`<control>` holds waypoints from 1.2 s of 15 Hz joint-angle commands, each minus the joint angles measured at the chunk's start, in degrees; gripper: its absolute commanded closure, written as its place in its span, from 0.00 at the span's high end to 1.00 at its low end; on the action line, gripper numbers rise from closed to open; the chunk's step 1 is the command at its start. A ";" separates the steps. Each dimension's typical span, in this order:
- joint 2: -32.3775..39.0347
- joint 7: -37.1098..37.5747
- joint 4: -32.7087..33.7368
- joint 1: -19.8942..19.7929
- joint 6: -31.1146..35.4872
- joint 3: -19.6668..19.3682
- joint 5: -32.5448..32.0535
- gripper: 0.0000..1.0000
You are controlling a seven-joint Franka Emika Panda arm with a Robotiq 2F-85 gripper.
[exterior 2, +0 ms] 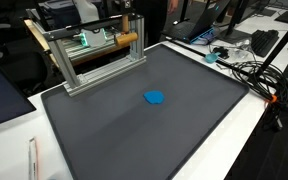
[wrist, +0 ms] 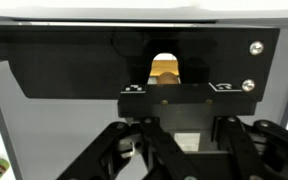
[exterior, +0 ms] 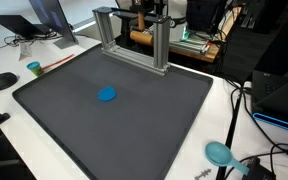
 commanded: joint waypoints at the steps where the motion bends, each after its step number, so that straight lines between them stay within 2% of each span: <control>1: -2.35 1.14 -2.79 -0.36 -0.86 -0.33 0.63 0.23; 5: -2.93 -0.32 -5.92 -0.33 1.90 -0.84 0.19 0.23; 11: -4.68 -1.37 -8.14 -0.19 2.66 -1.29 0.34 0.23; 12: -5.13 -1.65 -8.45 -0.12 2.80 -1.38 0.42 0.73; 13: -5.60 -1.83 -8.68 -0.16 2.64 -1.42 0.30 0.75; 17: -6.95 -2.08 -9.14 -0.52 2.95 -1.42 -0.36 0.98; 18: -7.18 -1.81 -9.02 -0.70 3.12 -1.17 -0.84 1.00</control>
